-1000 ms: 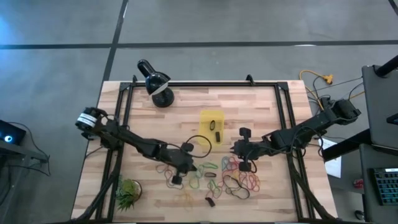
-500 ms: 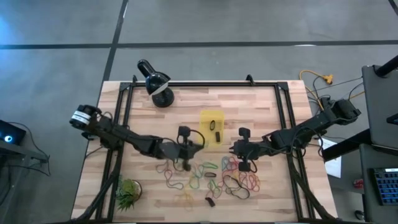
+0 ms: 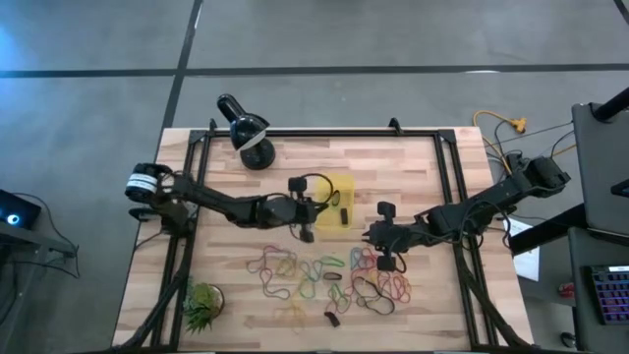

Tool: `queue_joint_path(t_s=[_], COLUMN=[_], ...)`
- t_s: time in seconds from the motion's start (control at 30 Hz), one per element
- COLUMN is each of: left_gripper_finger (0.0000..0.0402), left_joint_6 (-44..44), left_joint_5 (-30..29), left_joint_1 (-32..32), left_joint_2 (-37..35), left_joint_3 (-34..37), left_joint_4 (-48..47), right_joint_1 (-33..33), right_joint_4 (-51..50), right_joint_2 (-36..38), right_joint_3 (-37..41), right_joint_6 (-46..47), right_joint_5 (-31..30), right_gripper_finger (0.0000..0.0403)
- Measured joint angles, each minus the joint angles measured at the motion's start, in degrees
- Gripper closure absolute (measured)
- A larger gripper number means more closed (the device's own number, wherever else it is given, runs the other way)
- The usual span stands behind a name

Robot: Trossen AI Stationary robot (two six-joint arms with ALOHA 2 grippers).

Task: Pick and place rubber bands into bin
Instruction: Put the green rubber band into the yellow bin, then put the blue rubber band into the yellow bin

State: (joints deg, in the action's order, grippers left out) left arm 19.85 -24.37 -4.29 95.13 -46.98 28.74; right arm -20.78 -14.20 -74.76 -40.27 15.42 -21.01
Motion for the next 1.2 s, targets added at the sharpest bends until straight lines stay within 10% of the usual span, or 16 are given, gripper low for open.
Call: queue_joint_path(t_s=[0.77,1.2], left_gripper_finger=[0.03,0.0298], left_joint_6=[-2.94,-6.18], left_joint_5=[1.58,1.63], left_joint_1=[-0.52,-7.43], left_joint_2=[3.82,-1.57], left_joint_3=[-0.28,1.36], left_joint_4=[3.32,0.22], right_joint_1=[-0.07,-2.32], right_joint_4=[0.33,22.94], right_joint_2=[0.0,-0.02], right_joint_3=[1.43,11.18], right_joint_6=[1.42,-7.01], right_joint_5=[1.75,11.08], right_gripper_finger=[0.0346,0.0346])
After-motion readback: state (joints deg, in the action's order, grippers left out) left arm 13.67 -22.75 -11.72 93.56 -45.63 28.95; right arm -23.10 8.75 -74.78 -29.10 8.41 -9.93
